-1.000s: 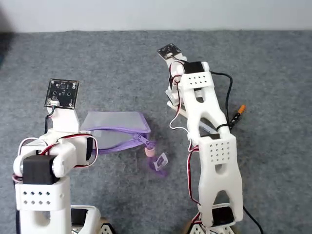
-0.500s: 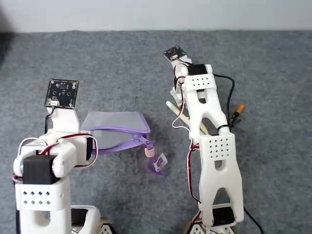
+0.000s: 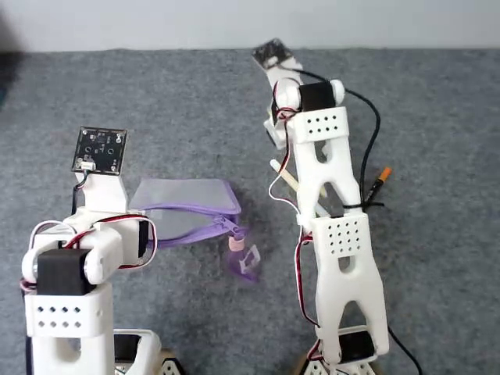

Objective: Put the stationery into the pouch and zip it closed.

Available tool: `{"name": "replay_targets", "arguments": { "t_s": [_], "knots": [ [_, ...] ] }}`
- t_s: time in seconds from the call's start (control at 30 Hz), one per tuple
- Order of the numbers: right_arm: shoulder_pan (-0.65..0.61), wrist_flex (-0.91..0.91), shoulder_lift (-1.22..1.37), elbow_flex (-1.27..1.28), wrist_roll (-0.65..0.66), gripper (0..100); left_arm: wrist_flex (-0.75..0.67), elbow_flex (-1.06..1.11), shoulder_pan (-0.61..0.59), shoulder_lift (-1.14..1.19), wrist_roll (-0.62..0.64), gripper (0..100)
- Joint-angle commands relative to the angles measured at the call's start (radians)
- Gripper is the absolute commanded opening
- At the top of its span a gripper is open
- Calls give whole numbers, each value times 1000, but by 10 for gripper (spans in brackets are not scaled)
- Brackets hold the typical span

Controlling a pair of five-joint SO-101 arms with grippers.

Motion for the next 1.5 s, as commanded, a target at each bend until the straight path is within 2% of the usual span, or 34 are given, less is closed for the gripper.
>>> {"name": "replay_targets", "arguments": {
  "t_s": [0.0, 0.53, 0.73, 0.9, 1.07, 1.37, 1.47],
  "knots": [
    [-25, 50, -122, -31, -25, 7, -21, -1, 6, 6, 11, 12],
    [-234, 42, -966, 701, -325, 7, -17, -8, 9, 9, 9, 12],
    [-282, 42, -1165, 729, -402, 7, 46, -81, 133, 43, 11, 12],
    [-321, 33, -1279, 729, -496, 7, 141, -243, 135, 190, 12, 12],
    [-387, -59, -1386, 729, -554, 7, 160, -357, 141, 262, 63, 12],
    [-390, -196, -1486, 730, -555, 7, 160, -383, 192, 334, 69, 12],
    [-390, -185, -1492, 730, -554, 7, 160, -383, 187, 358, 69, 12]
  ]
}}
